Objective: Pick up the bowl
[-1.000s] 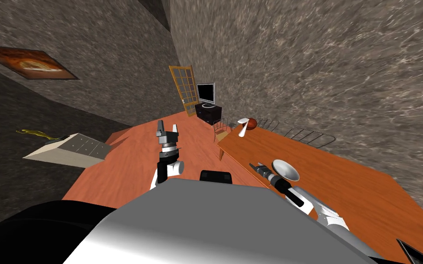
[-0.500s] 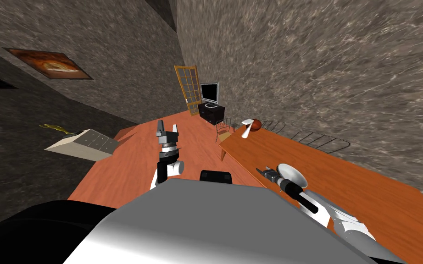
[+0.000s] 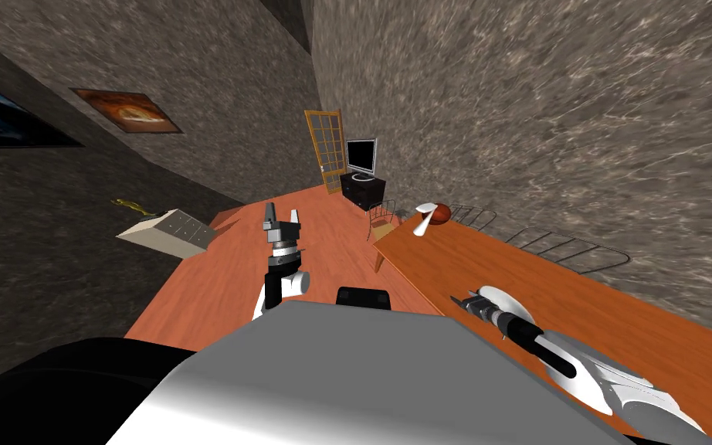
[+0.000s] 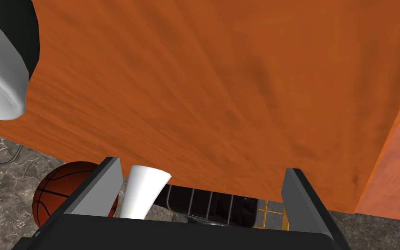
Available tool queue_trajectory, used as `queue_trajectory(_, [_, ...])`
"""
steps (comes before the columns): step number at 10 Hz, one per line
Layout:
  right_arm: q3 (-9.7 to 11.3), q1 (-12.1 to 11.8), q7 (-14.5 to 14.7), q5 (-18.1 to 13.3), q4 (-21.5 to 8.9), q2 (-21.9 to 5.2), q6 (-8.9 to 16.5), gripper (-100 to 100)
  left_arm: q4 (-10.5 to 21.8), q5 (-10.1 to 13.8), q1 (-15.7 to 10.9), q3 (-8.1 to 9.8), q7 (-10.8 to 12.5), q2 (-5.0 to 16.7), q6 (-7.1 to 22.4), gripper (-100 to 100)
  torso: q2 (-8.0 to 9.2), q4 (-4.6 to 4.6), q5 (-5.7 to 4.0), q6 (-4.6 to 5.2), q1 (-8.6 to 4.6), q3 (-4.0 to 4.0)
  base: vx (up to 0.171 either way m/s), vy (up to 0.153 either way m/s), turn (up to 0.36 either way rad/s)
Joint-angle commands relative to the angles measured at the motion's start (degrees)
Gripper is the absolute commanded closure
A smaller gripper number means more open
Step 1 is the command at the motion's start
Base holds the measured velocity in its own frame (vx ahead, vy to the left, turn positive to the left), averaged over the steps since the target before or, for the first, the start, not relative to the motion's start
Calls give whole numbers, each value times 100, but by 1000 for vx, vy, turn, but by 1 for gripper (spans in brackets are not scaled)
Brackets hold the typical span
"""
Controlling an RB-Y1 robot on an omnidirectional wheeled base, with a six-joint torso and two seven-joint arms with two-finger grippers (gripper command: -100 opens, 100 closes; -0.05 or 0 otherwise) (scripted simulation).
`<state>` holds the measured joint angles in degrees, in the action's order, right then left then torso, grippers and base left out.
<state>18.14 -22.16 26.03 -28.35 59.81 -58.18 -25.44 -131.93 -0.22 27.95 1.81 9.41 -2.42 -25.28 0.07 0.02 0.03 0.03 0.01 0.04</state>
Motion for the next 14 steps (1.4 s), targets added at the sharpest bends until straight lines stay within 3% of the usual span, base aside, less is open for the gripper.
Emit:
queue_trajectory(1, [75,-4,-50,-59,-5,-164,73,-100,0,0,0,0,0,0,0,0,0,0,0,0,0,0,-1,-7,61])
queue_trajectory(4, [266,51,58,-335,-658,-503,-83,-100,0,0,0,0,0,0,0,0,3,1,-1,0,-3,2,-9,-14,142])
queue_trajectory(5, [266,51,58,-335,-693,-503,-83,-100,0,0,0,0,0,0,0,0,5,1,-2,2,-7,3,-11,-19,51])
queue_trajectory(7, [402,58,108,-494,-1064,-648,-188,-100,0,0,0,0,0,0,0,0,6,1,-3,3,-3,4,-15,-15,104])
queue_trajectory(14, [739,-2,182,-805,-1698,-721,-435,-100,0,0,0,1,0,0,0,0,12,3,-4,4,-6,7,-22,-18,76])
